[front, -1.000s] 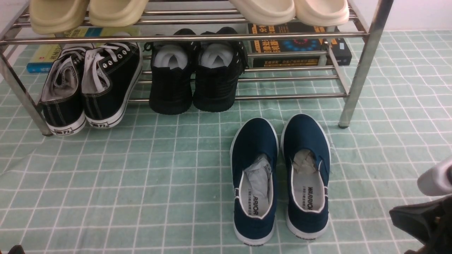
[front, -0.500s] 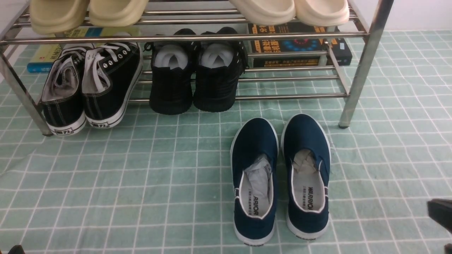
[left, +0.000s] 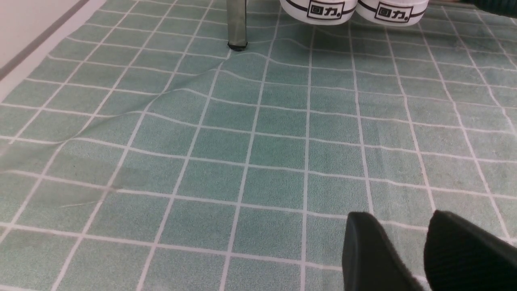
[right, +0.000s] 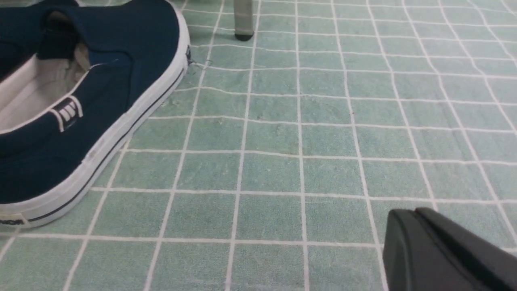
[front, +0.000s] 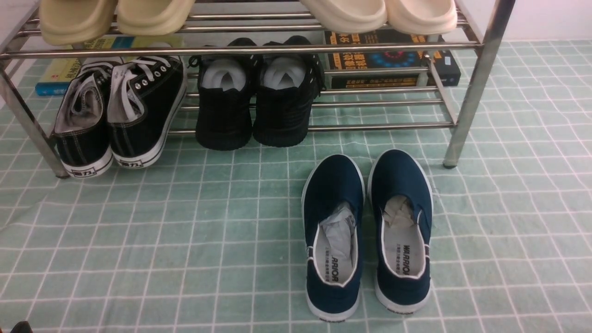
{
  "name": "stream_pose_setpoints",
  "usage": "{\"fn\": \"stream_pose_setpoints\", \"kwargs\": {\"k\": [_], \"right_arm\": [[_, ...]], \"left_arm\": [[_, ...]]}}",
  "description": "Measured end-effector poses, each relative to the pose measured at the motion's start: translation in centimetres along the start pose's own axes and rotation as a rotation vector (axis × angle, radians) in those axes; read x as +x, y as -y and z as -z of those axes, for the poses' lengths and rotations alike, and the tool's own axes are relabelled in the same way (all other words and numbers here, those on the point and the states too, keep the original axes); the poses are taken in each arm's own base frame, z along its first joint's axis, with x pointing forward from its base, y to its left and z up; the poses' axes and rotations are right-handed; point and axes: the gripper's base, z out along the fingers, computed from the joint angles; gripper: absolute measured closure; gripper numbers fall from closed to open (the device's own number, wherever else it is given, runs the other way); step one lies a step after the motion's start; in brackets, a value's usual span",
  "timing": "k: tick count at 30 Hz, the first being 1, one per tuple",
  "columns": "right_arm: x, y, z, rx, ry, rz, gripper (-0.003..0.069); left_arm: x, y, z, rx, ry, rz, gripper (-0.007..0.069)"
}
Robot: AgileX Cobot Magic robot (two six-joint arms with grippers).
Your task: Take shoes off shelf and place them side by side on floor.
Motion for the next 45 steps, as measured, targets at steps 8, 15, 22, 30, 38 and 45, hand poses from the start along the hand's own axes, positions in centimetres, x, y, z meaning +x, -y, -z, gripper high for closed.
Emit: {"fn": "stream_pose_setpoints", "kwargs": {"k": [8, 15, 22, 30, 38, 45], "right_arm": [[0.31, 0.4, -0.15, 0.044, 0.029, -0.054, 0.0641], [0.31, 0.24, -0.16, 0.011, 0.029, -0.046, 0.0634], [0.33, -0.07, -0.15, -0.045, 0.025, -0.026, 0.0622], [0.33, -0.07, -0.15, -0.045, 0.026, -0.026, 0.061], [0.33, -0.07, -0.15, -0.045, 0.026, -0.026, 0.0596], [0.33, -0.07, -0.15, -0.045, 0.026, -0.028, 0.0587]], "left_arm": [[0.0, 0.0, 0.0, 0.0, 0.0, 0.0, 0.0383], [0.0, 0.0, 0.0, 0.0, 0.0, 0.0, 0.0383], [0.0, 0.0, 0.0, 0.0, 0.0, 0.0, 0.0383], [0.0, 0.0, 0.0, 0.0, 0.0, 0.0, 0.0383], [0.0, 0.0, 0.0, 0.0, 0.0, 0.0, 0.0383], [0.0, 0.0, 0.0, 0.0, 0.0, 0.0, 0.0383]]}}
